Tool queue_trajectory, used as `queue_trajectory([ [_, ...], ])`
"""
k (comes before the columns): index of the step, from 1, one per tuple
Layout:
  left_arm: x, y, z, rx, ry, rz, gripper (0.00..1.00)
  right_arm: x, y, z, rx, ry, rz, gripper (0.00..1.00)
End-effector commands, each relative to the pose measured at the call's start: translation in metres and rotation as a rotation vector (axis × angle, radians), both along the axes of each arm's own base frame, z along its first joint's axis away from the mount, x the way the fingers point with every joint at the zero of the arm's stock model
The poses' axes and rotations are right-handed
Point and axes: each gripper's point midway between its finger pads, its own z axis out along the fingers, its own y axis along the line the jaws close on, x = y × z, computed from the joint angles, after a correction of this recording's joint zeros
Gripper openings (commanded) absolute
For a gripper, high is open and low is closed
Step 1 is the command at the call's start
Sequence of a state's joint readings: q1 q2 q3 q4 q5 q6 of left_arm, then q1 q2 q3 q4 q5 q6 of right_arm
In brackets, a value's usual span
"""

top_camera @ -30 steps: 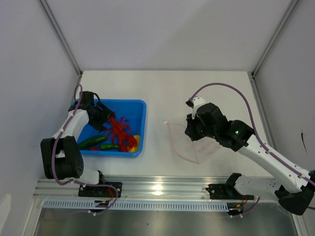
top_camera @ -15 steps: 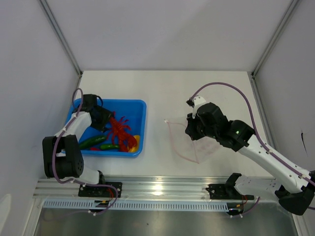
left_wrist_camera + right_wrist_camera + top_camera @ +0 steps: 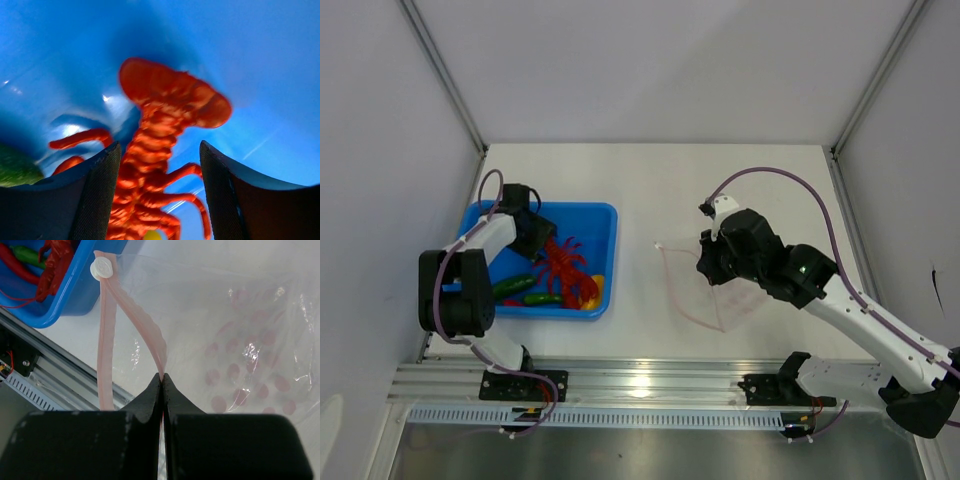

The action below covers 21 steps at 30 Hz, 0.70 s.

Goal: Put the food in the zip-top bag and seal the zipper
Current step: Pick up the fake lobster from the bin.

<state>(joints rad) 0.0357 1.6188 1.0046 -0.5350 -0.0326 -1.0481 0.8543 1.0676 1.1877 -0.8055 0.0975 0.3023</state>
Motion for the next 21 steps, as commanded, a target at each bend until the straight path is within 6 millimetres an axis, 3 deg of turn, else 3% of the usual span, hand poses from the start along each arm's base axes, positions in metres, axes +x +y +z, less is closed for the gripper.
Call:
queue_trajectory([
  [1,0.017,0.002,0.008,0.051,-0.018,0.003,0.67,0.003,0.000,0.015,0.028,-0.042,-0.007,0.00],
  [6,0.017,0.005,-0.006,0.071,0.033,0.009,0.65,0.003,-0.002,0.015,0.025,-0.045,-0.014,0.00],
  [7,0.017,-0.006,-0.005,0.082,0.037,-0.025,0.65,0.003,-0.002,0.015,0.021,-0.047,-0.014,0.00],
  [15,0.013,-0.009,-0.011,0.159,0.073,-0.064,0.59,0.003,-0.001,0.013,0.023,-0.043,-0.014,0.00],
  [19,0.013,-0.008,-0.015,0.177,0.080,-0.074,0.49,0.003,-0.002,0.011,0.020,-0.040,-0.014,0.00],
  [21,0.012,-0.007,-0.016,0.183,0.079,-0.077,0.35,0.003,-0.002,0.012,0.022,-0.042,-0.014,0.00],
])
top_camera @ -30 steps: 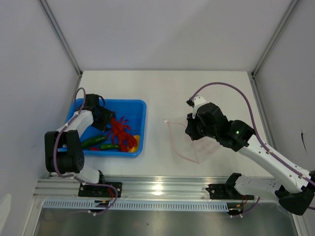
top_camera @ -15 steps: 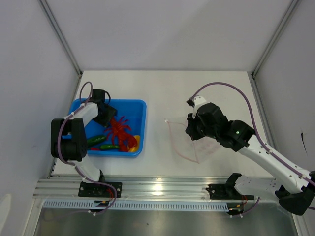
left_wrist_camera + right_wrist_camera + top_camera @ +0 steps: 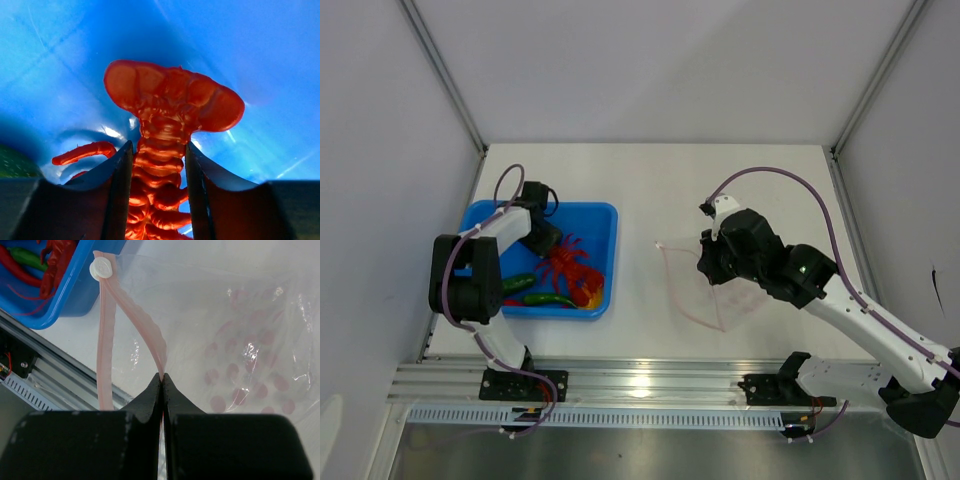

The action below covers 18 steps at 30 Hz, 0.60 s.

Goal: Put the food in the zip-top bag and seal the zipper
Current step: Pick up the fake lobster from the bin.

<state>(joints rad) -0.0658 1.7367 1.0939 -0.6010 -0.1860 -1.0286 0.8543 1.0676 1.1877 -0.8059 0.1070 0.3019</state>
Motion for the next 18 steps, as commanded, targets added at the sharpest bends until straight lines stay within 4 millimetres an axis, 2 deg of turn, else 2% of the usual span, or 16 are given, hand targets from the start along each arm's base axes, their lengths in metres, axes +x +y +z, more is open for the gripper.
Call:
queue_trajectory([
  [1,0.007,0.002,0.003,0.032,-0.015,-0.016,0.30,0.001,-0.001,0.013,0.028,-0.038,-0.008,0.00],
  [2,0.007,0.002,0.004,0.033,-0.024,-0.020,0.20,0.001,-0.001,0.012,0.025,-0.036,-0.007,0.00],
  [5,0.005,0.004,0.011,0.044,-0.038,-0.027,0.01,0.001,-0.002,0.012,0.023,-0.035,-0.010,0.00],
  [10,0.002,0.009,0.032,0.069,-0.082,-0.029,0.01,0.000,-0.002,0.015,0.031,-0.031,-0.016,0.00],
  [11,0.002,0.009,0.044,0.070,-0.116,-0.027,0.01,0.000,-0.002,0.013,0.030,-0.026,-0.017,0.00],
  [14,-0.003,0.012,0.060,0.083,-0.154,-0.029,0.01,0.000,0.000,0.015,0.043,-0.018,-0.018,0.00],
  [15,-0.004,0.013,0.073,0.086,-0.190,-0.029,0.01,-0.001,0.001,0.014,0.045,-0.014,-0.016,0.00],
  [18,-0.006,0.016,0.094,0.105,-0.244,-0.050,0.01,-0.001,0.002,0.014,0.052,-0.007,-0.020,0.00],
])
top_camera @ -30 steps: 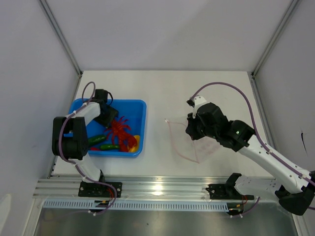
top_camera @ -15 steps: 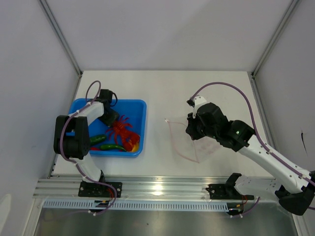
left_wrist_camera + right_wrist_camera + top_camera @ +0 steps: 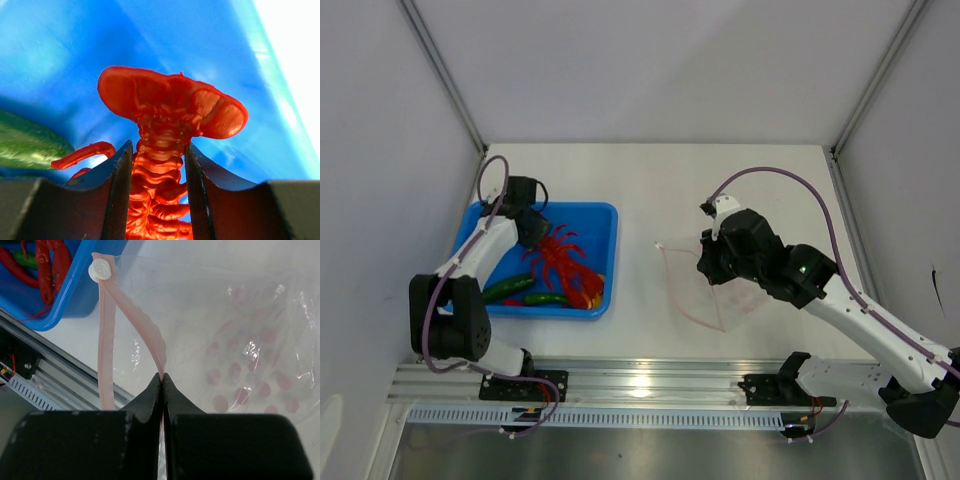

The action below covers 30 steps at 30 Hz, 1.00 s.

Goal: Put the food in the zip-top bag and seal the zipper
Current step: Pick up the fake lobster from the bin.

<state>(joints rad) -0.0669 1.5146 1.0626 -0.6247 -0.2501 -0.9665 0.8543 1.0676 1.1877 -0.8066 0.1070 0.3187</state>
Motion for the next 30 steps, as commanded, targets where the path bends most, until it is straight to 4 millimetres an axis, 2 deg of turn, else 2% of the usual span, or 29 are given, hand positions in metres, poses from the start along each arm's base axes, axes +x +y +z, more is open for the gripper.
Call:
queue_trajectory([
  [1,-0.002,0.004,0.046,0.040,-0.124,-0.028,0.01,-0.001,0.002,0.015,0.044,-0.017,-0.008,0.00],
  [3,-0.006,0.006,0.059,0.054,-0.162,-0.038,0.01,-0.001,0.003,0.014,0.045,-0.011,-0.008,0.00],
  [4,-0.009,0.007,0.073,0.061,-0.205,-0.044,0.01,-0.001,0.003,0.015,0.046,-0.011,-0.011,0.00],
  [7,-0.015,0.010,0.092,0.081,-0.268,-0.058,0.01,0.001,0.005,0.013,0.040,0.002,-0.017,0.00],
  [12,-0.025,0.013,0.142,0.101,-0.414,-0.070,0.01,0.004,0.007,0.009,0.029,0.018,-0.030,0.00],
  [14,-0.028,0.014,0.154,0.113,-0.451,-0.081,0.01,0.006,0.009,0.007,0.025,0.022,-0.036,0.00],
  [15,-0.029,0.014,0.168,0.117,-0.498,-0.085,0.01,0.006,0.009,0.006,0.023,0.025,-0.040,0.00],
  [24,-0.039,0.017,0.208,0.150,-0.644,-0.097,0.01,0.012,0.013,-0.002,0.012,0.049,-0.069,0.00],
  [30,-0.053,0.001,0.257,0.142,-0.848,-0.207,0.01,0.016,0.020,0.001,0.012,0.066,-0.077,0.00],
])
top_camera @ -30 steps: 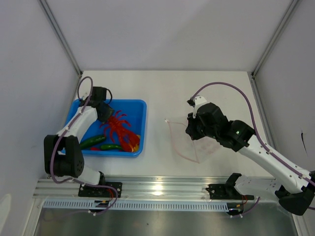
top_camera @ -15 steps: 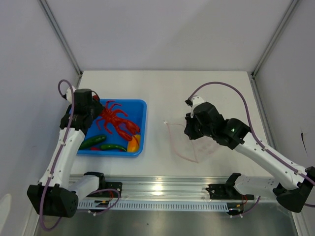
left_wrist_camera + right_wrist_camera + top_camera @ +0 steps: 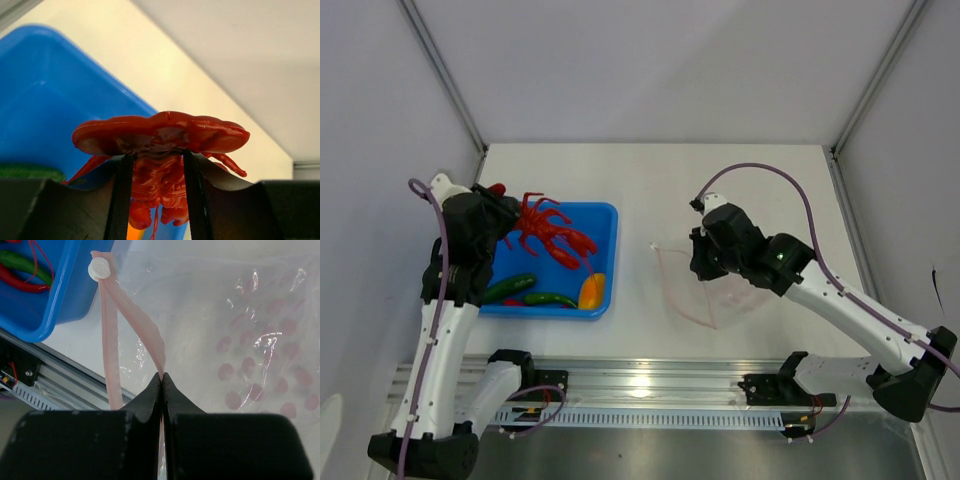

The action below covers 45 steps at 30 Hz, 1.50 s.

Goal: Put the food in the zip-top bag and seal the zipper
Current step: Pick up the fake lobster from the bin, then place the fake lobster in the zipper food storage bag.

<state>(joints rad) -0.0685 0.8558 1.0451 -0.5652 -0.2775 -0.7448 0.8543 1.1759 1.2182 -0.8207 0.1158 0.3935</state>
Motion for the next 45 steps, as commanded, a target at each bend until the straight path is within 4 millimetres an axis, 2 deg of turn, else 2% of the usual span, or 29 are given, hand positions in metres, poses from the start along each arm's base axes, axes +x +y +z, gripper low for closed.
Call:
queue_trajectory([
  [1,-0.003,-0.015,0.056,0.028,-0.218,-0.107,0.00,0.008,0.009,0.022,0.042,-0.025,-0.021,0.00],
  [2,-0.008,-0.020,0.072,0.023,-0.276,-0.138,0.01,0.008,0.010,0.022,0.038,-0.020,-0.020,0.00],
  [5,-0.019,-0.033,0.097,0.026,-0.359,-0.220,0.01,0.009,0.013,0.026,0.039,-0.010,-0.015,0.00],
  [6,-0.024,-0.036,0.113,0.030,-0.413,-0.241,0.01,0.009,0.013,0.025,0.034,-0.006,-0.017,0.00],
  [12,-0.057,-0.069,0.166,0.037,-0.651,-0.442,0.01,0.002,0.024,0.031,0.072,0.039,0.017,0.00],
  [15,-0.076,-0.088,0.186,0.026,-0.767,-0.559,0.01,-0.003,0.031,0.029,0.088,0.073,0.033,0.00],
  [19,-0.094,-0.114,0.203,-0.014,-0.857,-0.725,0.01,-0.009,0.036,0.030,0.115,0.097,0.036,0.00],
  [27,-0.122,-0.140,0.206,-0.118,-0.960,-0.919,0.01,-0.021,0.056,0.044,0.219,0.162,0.086,0.00],
  [32,-0.136,-0.152,0.202,-0.181,-1.008,-1.014,0.01,-0.021,0.059,0.056,0.260,0.179,0.084,0.00],
  [34,-0.133,-0.155,0.192,-0.213,-0.998,-1.020,0.00,-0.022,0.061,0.061,0.293,0.194,0.085,0.00],
  [40,-0.136,-0.166,0.190,-0.266,-1.013,-1.049,0.01,-0.026,0.065,0.069,0.355,0.224,0.093,0.00],
  [45,-0.138,-0.175,0.187,-0.239,-1.025,-1.064,0.00,-0.029,0.069,0.078,0.429,0.256,0.099,0.00],
])
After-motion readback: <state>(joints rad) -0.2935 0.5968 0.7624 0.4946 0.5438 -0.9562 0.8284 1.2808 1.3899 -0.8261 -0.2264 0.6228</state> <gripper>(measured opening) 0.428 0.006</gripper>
